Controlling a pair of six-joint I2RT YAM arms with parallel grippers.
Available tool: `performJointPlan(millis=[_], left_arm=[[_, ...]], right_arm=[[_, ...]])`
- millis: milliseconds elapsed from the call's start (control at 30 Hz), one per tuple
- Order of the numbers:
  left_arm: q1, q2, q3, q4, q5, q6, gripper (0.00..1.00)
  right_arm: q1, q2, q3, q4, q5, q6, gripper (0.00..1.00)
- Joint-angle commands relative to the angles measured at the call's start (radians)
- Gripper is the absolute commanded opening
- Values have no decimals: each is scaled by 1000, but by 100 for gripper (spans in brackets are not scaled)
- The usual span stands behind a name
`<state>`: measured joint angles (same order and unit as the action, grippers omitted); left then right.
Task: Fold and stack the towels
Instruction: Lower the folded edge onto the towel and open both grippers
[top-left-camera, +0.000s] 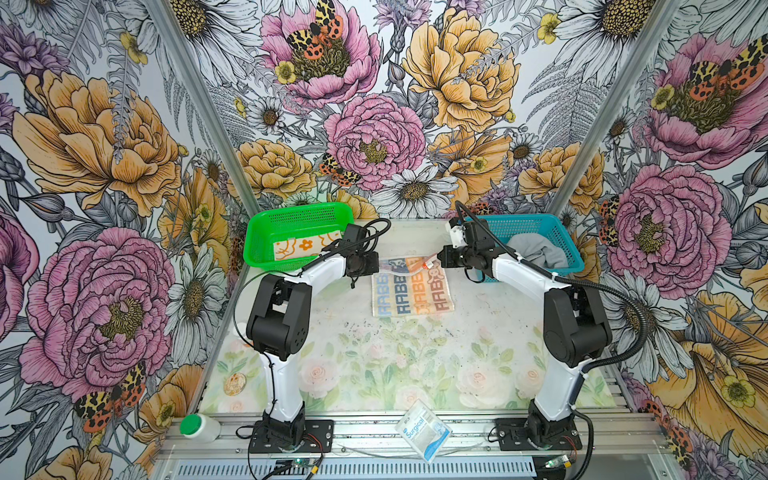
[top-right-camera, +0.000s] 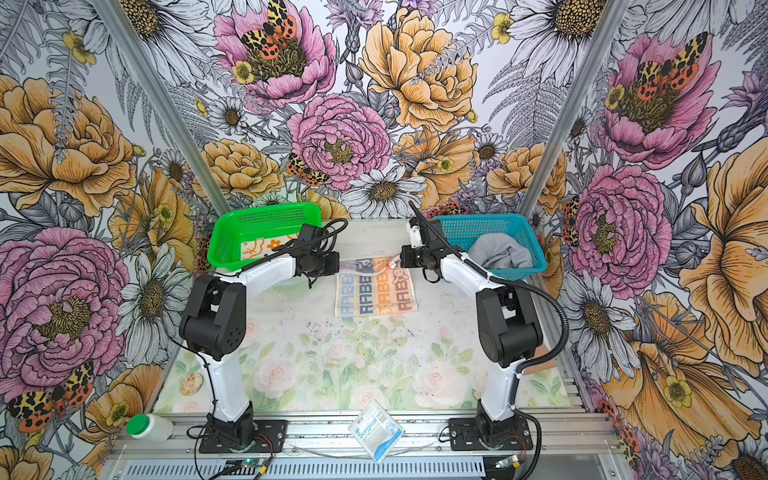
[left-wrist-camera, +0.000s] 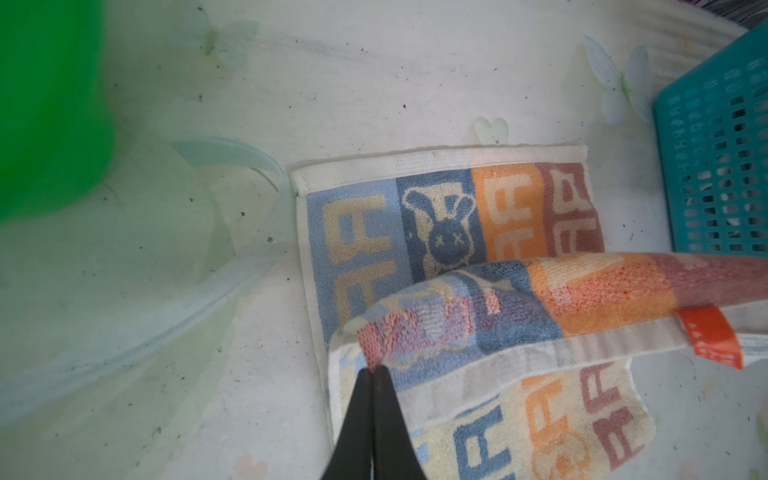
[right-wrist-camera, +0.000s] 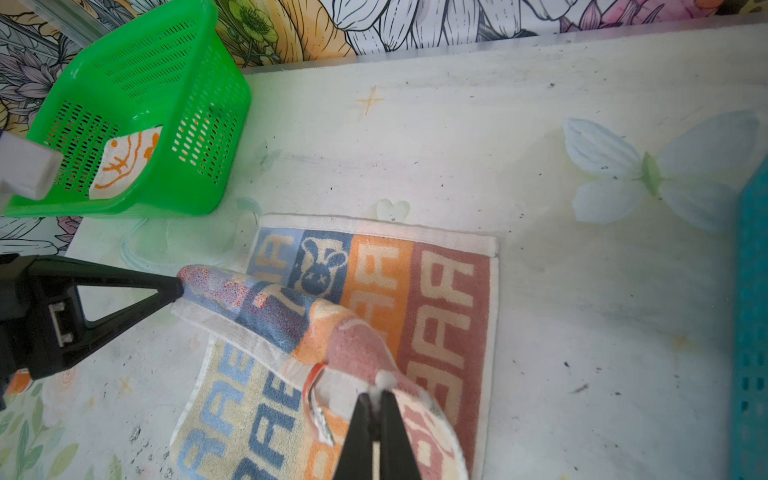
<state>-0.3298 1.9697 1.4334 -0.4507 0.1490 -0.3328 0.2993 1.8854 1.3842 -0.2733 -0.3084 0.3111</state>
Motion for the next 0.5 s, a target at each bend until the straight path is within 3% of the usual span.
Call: performJointPlan(millis=[0, 467], left_arm=[[26, 49, 31, 48, 17, 4, 0], [56, 164, 158, 55, 28, 51, 2]], right_arm=[[-13, 66, 41, 17, 22, -17, 0], [-27, 214, 160, 17, 38, -10, 0]])
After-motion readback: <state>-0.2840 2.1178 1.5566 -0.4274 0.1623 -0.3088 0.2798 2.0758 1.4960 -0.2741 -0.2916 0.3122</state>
